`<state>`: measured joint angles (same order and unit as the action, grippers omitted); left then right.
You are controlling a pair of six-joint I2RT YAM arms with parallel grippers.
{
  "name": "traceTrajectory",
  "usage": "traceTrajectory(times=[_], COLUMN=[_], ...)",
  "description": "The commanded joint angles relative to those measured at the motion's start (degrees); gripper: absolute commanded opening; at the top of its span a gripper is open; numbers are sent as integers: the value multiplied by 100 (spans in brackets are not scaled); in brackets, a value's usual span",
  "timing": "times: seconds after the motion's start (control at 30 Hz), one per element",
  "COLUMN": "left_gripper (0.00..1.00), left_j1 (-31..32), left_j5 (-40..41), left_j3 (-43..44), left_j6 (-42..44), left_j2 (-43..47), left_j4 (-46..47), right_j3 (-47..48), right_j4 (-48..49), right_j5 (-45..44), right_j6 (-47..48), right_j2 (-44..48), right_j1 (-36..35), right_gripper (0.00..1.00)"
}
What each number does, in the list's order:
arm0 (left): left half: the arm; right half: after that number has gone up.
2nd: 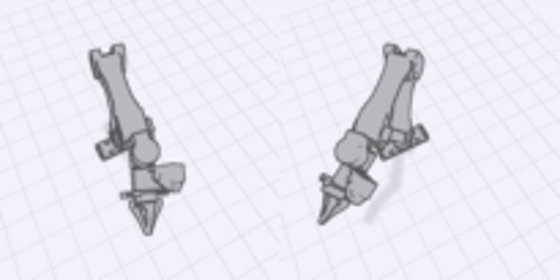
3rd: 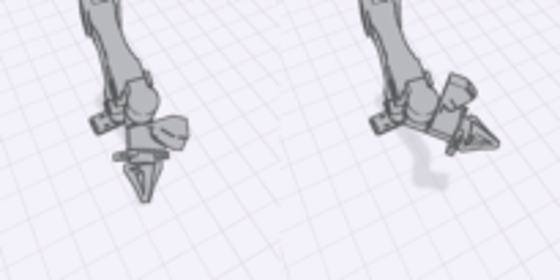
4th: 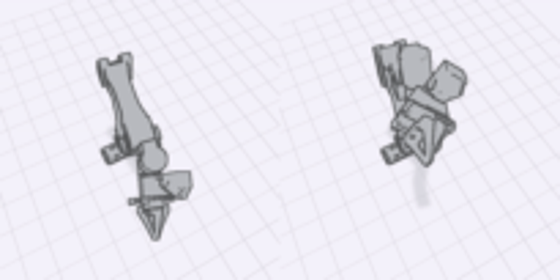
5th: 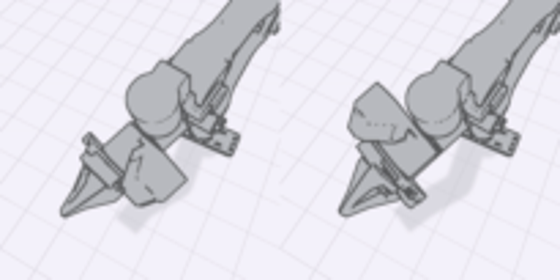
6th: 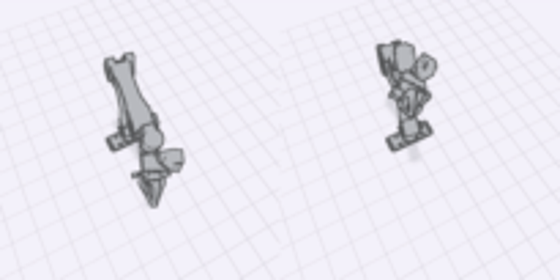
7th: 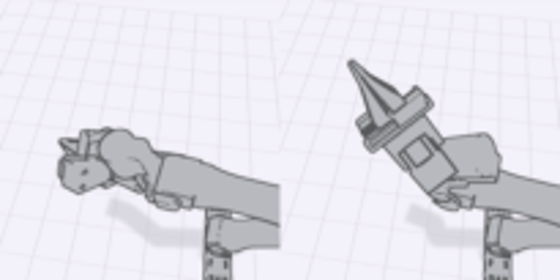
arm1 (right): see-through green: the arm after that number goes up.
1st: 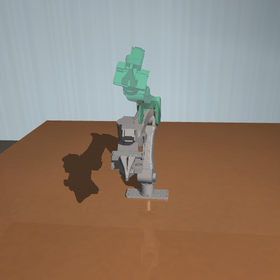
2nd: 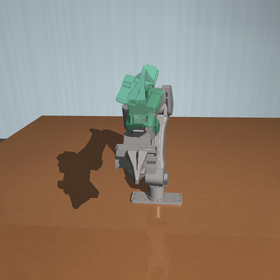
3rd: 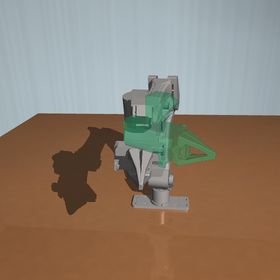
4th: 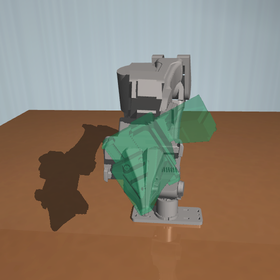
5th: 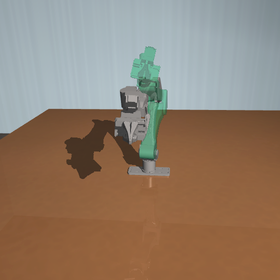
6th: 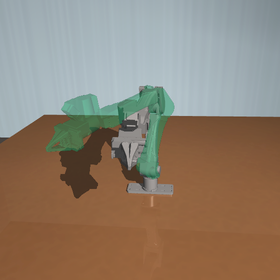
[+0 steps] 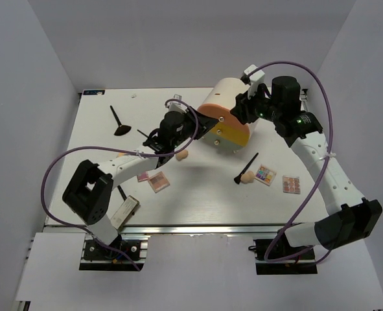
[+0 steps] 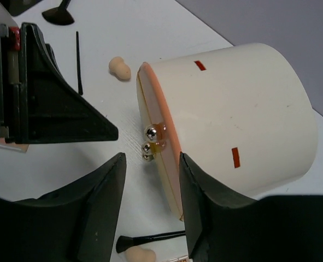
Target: Organize the makeup
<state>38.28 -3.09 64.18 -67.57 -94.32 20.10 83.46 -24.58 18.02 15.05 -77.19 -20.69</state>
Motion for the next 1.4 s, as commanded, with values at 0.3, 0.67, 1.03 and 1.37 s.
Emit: traceTrajectory(times=[0.3,0.67,1.03,1.37], left_gripper=[49,48,41,34], left_j1=[144,144,153,179], left_j5=[661,573,617,564], left_j3=[665,850,1044,956], left_j6=[-133,-134,-283,-503], left_j2=[-499,-877,-1105,-1211], left_j4=[-217,-199,-94,29], right_j3=[408,250,135,74], right_j4=[630,691,726,744], right_j5=[114,123,114,114], right_j6=[-819,-898,-942,-986], right_j2=[-341,-253,-191,-183], right_j1=[267,407,452,478], right_gripper=[53,56,56,56])
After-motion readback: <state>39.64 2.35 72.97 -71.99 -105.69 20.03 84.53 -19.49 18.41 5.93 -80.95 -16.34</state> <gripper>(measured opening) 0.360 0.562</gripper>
